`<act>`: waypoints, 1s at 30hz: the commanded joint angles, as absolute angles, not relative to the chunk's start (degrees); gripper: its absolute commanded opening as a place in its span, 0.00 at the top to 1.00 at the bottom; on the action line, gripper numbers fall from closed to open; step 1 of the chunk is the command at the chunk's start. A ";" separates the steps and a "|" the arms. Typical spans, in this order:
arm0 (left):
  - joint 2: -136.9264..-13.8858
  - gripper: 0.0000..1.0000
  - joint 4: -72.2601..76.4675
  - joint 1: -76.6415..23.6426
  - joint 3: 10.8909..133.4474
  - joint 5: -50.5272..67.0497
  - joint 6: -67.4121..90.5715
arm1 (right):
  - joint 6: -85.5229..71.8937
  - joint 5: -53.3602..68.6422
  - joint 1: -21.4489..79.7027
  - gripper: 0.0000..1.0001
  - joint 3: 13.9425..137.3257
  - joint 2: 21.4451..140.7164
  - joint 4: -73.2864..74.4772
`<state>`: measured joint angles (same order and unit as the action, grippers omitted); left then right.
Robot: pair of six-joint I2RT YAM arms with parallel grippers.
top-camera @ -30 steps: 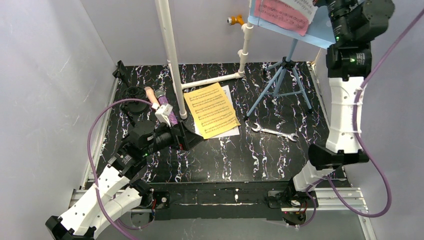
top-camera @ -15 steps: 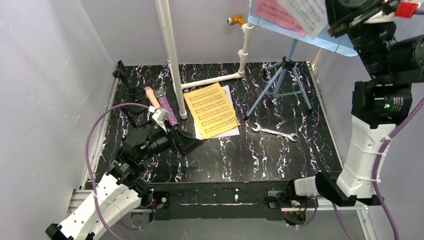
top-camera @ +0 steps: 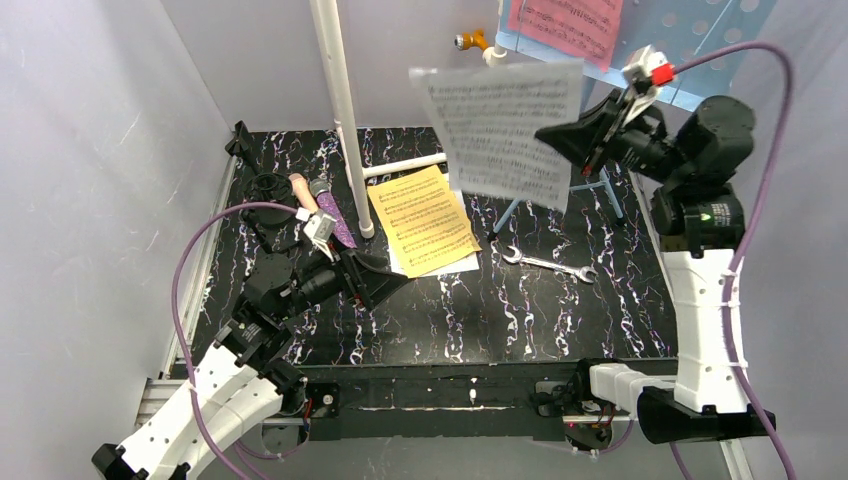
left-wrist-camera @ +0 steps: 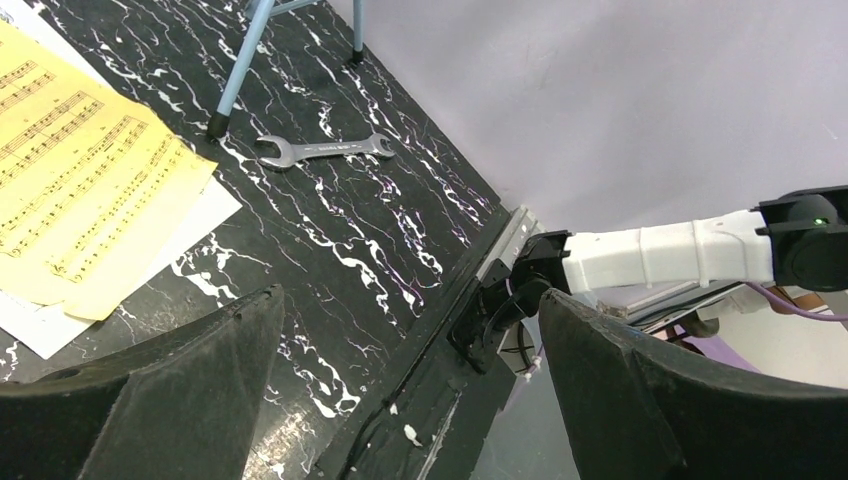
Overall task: Pack up the instrument practice props
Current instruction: Place the sheet music at the center of the board.
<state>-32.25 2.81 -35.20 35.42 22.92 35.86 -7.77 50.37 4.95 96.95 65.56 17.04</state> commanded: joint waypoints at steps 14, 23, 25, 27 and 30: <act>-35.04 0.02 8.52 -34.89 33.02 21.72 41.29 | -11.02 53.71 8.77 0.99 69.05 60.17 16.61; -35.15 0.02 8.61 -34.89 31.96 19.78 42.31 | -8.91 46.94 12.36 0.99 62.25 60.47 16.87; -35.24 0.02 8.61 -34.89 31.62 19.65 42.65 | -8.76 45.46 13.03 0.99 61.39 61.08 16.71; -35.24 0.02 8.61 -34.89 31.20 19.45 42.91 | -8.75 43.79 13.83 0.99 60.74 61.82 16.53; -34.91 0.02 8.61 -34.89 30.58 19.25 43.22 | -9.73 41.54 15.21 0.99 59.99 63.36 15.57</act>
